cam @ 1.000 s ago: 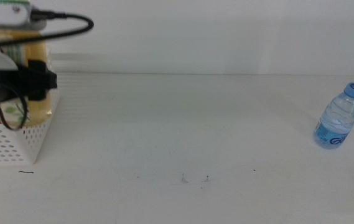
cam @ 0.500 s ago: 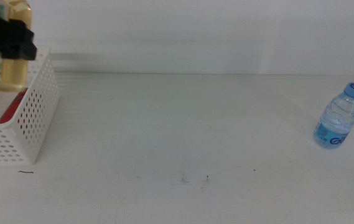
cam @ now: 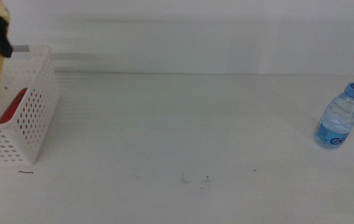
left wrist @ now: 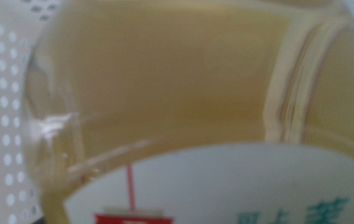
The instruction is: Use arms to grab the bottles and put them into the dustbin to the left of the table.
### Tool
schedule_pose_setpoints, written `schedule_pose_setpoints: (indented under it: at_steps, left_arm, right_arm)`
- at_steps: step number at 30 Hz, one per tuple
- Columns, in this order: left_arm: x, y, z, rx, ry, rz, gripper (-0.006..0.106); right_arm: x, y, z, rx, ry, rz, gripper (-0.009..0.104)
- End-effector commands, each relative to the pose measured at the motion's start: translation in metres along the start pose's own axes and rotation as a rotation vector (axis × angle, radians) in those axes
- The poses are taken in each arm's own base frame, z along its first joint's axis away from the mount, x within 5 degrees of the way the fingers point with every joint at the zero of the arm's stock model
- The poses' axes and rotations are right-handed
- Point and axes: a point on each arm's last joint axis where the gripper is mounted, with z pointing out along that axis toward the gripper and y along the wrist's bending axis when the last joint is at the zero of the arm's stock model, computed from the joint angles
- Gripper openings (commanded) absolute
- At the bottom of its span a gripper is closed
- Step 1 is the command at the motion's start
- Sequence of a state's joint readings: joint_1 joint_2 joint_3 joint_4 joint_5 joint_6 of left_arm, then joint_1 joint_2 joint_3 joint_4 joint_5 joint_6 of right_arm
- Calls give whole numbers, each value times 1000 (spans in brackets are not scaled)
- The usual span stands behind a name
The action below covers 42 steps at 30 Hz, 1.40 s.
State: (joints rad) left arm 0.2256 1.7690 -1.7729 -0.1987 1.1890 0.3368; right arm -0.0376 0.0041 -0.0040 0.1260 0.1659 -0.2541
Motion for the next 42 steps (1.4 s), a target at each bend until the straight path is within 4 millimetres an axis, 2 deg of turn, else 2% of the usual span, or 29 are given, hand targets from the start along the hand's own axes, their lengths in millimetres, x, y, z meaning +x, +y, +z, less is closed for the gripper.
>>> schedule_pose_setpoints:
  at_steps: [1,7,14,22,39,41,42]
  left_arm:
    - [-6,13,0,-11,-40,-17,26]
    - [3,51,33,-21,27,-54,26]
    - [6,66,58,-35,55,-44,26]
    - [8,69,89,1,86,-45,26]
    - [7,57,121,45,123,-4,26]
    - [7,56,121,48,123,-5,29]
    - [7,56,121,51,119,-8,36]
  right_arm:
    - [0,0,0,7,-8,-15,93]
    - [0,0,0,7,-8,-15,93]
    - [0,0,0,7,-8,-15,93]
    - [0,0,0,7,-8,-15,93]
    - [0,0,0,7,-8,-15,93]
    - [0,0,0,7,-8,-15,93]
    - [0,0,0,7,-8,-15,93]
